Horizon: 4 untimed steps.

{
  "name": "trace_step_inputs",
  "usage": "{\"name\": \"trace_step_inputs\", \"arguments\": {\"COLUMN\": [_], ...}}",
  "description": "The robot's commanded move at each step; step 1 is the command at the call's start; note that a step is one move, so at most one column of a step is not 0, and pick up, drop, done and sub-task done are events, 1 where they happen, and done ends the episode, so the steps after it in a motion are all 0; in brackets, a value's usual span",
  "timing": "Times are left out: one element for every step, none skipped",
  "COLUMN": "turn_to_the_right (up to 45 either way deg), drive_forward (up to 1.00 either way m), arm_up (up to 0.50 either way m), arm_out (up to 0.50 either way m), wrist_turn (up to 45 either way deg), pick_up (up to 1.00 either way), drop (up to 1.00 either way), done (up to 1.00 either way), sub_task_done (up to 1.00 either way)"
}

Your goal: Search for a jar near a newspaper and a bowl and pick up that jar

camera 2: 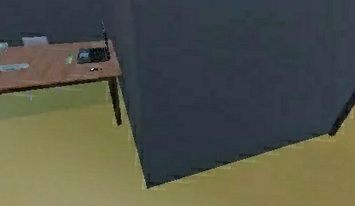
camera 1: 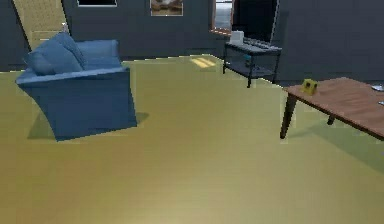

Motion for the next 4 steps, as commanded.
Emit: {"name": "trace_step_inputs", "arguments": {"turn_to_the_right": [45.0, 6.0, 0.0, -3.0], "drive_forward": [0.0, 0.0, 1.0, 0.0], "arm_up": [0.0, 0.0, 0.0, 0.0], "arm_out": [0.0, 0.0, 0.0, 0.0], "wrist_turn": [0.0, 0.0, 0.0, 0.0], "pick_up": [0.0, 0.0, 0.0, 0.0], "drop": [0.0, 0.0, 0.0, 0.0], "done": [0.0, 0.0, 0.0, 0.0], "sub_task_done": [0.0, 0.0, 0.0, 0.0]}}
